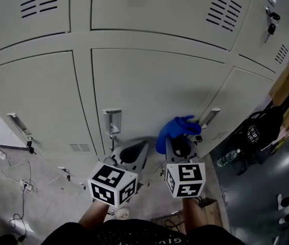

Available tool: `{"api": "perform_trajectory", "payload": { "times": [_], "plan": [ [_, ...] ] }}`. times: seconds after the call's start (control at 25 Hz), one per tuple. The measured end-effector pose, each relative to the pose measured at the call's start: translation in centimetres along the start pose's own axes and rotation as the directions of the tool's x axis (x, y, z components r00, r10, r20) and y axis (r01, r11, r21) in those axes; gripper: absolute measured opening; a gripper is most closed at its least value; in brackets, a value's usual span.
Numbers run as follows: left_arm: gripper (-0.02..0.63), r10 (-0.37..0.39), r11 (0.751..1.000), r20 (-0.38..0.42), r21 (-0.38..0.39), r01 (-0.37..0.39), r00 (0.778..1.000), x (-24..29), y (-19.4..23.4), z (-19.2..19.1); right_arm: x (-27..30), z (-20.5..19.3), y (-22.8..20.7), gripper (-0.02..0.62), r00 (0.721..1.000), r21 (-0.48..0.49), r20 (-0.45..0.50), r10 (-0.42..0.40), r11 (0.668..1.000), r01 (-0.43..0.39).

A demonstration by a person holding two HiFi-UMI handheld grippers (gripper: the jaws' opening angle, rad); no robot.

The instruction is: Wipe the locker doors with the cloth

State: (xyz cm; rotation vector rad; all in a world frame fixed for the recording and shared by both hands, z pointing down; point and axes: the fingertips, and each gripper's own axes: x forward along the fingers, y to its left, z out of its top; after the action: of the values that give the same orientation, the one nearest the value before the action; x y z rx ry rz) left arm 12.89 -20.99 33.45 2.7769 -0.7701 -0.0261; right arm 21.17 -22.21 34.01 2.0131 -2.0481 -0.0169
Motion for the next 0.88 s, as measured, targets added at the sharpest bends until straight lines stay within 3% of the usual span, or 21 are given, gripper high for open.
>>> {"api": "perform_trajectory", "payload": {
  "times": [0.32, 0.52, 0.68, 0.76, 0.88],
  "plan": [
    [0.011, -0.041, 0.999, -0.011, -0.004, 0.041, 0.999, 1.8, -1.4, -0.3, -0.3, -1.3, -3.4, 0.064, 0.997, 0.011, -0.032, -0.069, 0.998, 0.069],
    [0.011, -0.033, 0.999, -0.012, -0.004, 0.033, 0.999, 1.5, -1.4, -0.5, -0.5, -2.0, -4.7, 0.064, 0.993, 0.050, -0.051, -0.110, 0.992, 0.112],
    [0.011, -0.008, 1.000, -0.007, -0.004, 0.008, 1.000, 0.2, -1.2, -0.5, -0.9, -1.8, -4.4, 0.064, 0.987, 0.021, -0.044, -0.152, 0.988, 0.153],
    [0.011, 0.012, 1.000, -0.003, -0.004, -0.012, 1.000, -0.7, -0.9, -0.5, -1.2, -1.6, -3.2, 0.064, 0.990, 0.005, -0.032, -0.135, 0.991, 0.136],
    [0.011, 0.046, 0.999, 0.001, -0.005, -0.046, 0.999, -2.1, -0.3, -0.8, -1.3, -1.3, 0.5, 0.064, 0.999, -0.008, -0.016, -0.049, 0.999, 0.049]
  ]
}}
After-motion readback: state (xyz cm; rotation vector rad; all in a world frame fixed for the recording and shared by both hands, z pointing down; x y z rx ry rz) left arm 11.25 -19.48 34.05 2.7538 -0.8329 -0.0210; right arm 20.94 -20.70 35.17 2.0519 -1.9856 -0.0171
